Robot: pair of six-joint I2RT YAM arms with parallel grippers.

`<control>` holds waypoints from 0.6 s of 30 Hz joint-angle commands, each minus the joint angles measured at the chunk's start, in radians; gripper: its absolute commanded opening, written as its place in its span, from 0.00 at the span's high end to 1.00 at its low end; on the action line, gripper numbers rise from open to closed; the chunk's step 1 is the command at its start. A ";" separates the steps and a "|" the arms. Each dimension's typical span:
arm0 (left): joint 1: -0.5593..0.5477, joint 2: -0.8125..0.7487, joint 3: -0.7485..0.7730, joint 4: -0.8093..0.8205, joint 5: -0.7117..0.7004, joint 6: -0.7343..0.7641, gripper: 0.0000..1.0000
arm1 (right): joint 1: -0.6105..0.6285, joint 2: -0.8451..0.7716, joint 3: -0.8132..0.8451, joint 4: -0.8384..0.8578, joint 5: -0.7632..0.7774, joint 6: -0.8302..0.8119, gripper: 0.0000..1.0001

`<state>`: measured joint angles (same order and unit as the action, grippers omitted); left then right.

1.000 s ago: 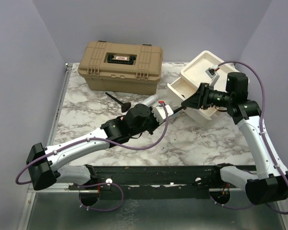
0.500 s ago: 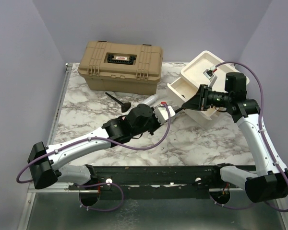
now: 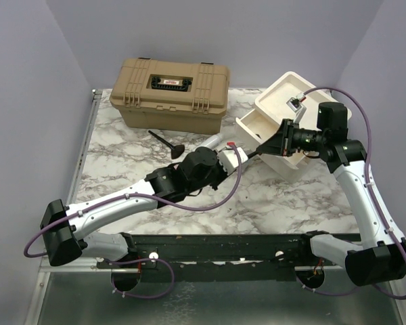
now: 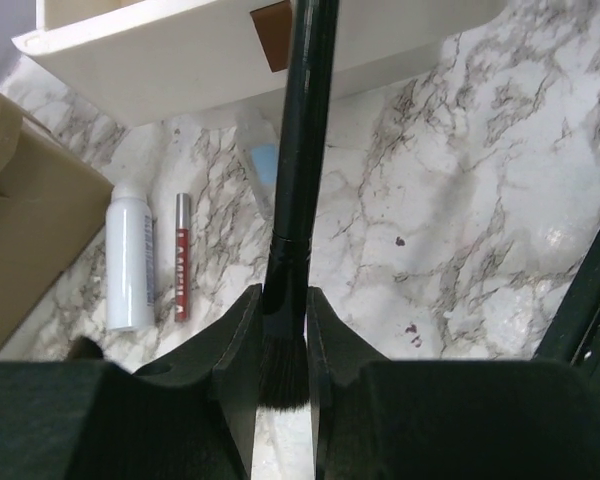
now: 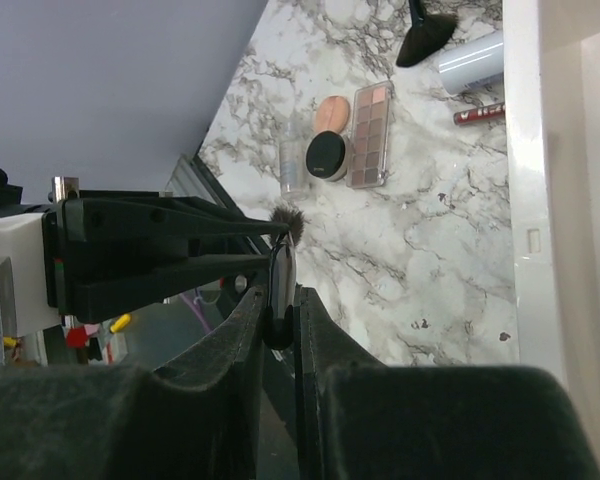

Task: Organize the makeup
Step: Pick up the makeup brush from the center of the board.

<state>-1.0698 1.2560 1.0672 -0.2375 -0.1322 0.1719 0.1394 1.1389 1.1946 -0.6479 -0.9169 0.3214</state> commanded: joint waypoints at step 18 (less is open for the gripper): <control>0.008 -0.201 -0.047 0.155 -0.300 -0.233 0.01 | 0.006 -0.154 -0.055 0.166 0.285 0.159 1.00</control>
<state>-1.0698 1.1488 1.0645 -0.1749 -0.3065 0.0216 0.1394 1.0439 1.1675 -0.5568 -0.7437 0.4271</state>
